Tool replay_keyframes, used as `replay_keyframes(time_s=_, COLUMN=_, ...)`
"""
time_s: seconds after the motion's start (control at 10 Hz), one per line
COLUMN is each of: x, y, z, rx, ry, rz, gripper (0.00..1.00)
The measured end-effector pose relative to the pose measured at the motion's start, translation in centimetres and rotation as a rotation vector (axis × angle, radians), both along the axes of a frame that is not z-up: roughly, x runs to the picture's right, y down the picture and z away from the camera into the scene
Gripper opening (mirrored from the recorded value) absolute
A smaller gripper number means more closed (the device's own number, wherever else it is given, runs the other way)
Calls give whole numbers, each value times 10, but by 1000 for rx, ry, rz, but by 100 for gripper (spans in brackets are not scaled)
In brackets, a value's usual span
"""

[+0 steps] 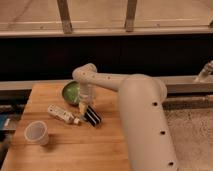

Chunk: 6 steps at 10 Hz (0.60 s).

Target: Place the eraser on the white sponge

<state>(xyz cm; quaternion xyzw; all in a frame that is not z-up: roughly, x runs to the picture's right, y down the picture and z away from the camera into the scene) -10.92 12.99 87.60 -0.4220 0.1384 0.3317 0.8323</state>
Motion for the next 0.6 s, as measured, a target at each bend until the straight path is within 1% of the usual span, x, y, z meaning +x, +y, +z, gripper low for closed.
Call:
replay_keyframes(time_s=0.1, x=0, y=-1, z=-2, rx=3, ry=-2, rz=0, gripper=78)
replay_keyframes(time_s=0.2, x=1, y=-2, z=-3, rx=6, ry=-3, rz=-1, gripper=80)
replay_keyframes(time_s=0.6, x=2, y=-7, z=-13, rx=20, ry=-9, rz=4, gripper=80)
